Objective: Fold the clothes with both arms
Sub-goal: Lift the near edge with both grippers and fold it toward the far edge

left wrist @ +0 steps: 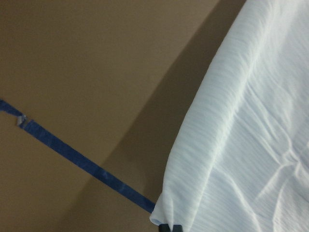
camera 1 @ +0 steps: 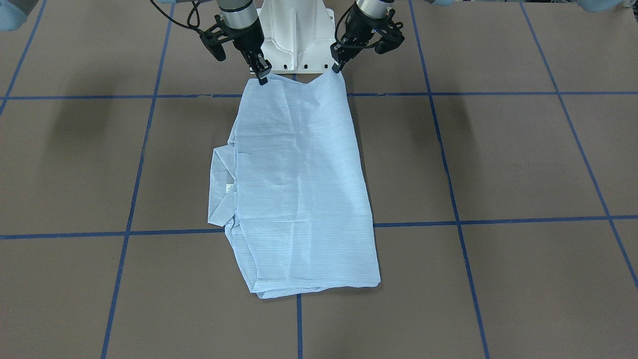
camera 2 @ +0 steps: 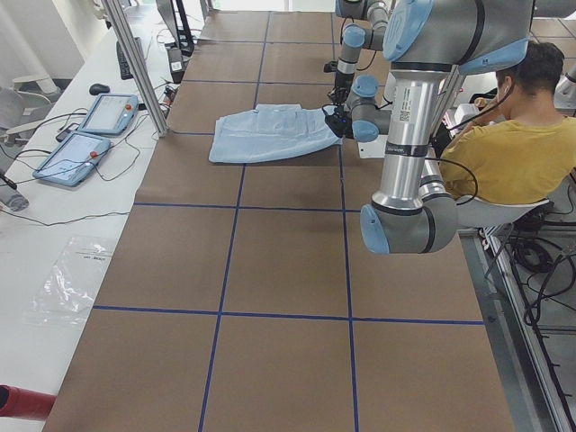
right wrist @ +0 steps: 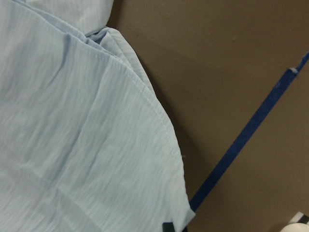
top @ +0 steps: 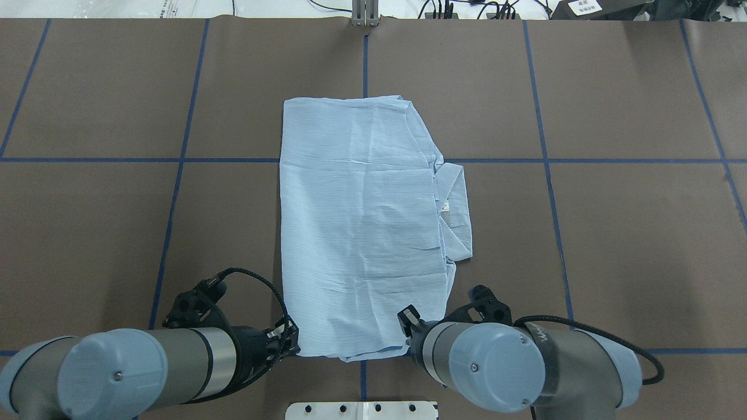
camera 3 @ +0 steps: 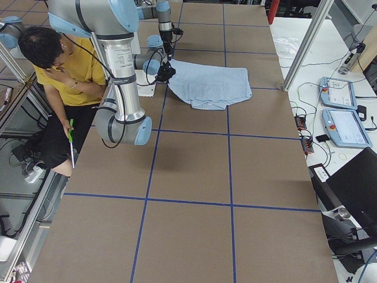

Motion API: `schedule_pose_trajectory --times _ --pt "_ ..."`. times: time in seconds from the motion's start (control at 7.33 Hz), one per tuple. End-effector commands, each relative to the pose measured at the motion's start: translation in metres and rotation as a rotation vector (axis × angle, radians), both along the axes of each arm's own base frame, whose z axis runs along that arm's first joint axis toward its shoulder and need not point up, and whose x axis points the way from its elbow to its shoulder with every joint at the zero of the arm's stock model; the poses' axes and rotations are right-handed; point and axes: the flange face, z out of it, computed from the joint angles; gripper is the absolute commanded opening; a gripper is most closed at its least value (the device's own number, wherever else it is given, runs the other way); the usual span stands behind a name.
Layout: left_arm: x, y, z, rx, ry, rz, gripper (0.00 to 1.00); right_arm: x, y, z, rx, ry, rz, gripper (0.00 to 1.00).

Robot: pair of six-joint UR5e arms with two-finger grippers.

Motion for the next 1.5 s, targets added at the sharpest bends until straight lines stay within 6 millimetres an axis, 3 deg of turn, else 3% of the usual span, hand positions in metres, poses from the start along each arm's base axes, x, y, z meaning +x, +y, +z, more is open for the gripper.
schedule_pose_trajectory --times 0.0,0.27,0.41,0.55,0.68,0.82,1.09,1.36 --pt "-0.057 -0.033 -0.034 -0.016 0.052 -0.008 0.00 0.037 -0.025 -0.035 0.000 0.008 0.051 0.00" --pt "-0.062 -0.097 -0.037 0.032 0.025 -0.101 0.00 0.059 -0.082 -0.050 0.120 0.013 0.064 0.00" --pt "-0.038 -0.116 -0.022 0.040 -0.032 -0.110 0.00 0.058 -0.114 -0.059 0.111 0.014 0.078 0.00" --pt "-0.043 -0.139 -0.023 0.062 -0.043 -0.148 0.00 0.050 -0.153 -0.063 0.121 0.029 0.079 0.00" --pt "-0.047 -0.168 -0.023 0.165 -0.085 -0.147 0.00 0.043 -0.185 -0.050 0.135 0.048 0.079 0.00" --pt "-0.039 -0.198 -0.020 0.195 -0.120 -0.162 0.00 0.025 -0.216 -0.043 0.141 0.050 0.076 0.00" --pt "-0.026 -0.267 -0.017 0.196 -0.165 -0.229 0.00 0.011 -0.296 -0.053 0.096 0.066 0.052 0.00" --pt "-0.015 -0.339 0.011 0.227 -0.185 -0.283 0.00 0.005 -0.372 -0.056 0.089 0.057 0.034 0.00"
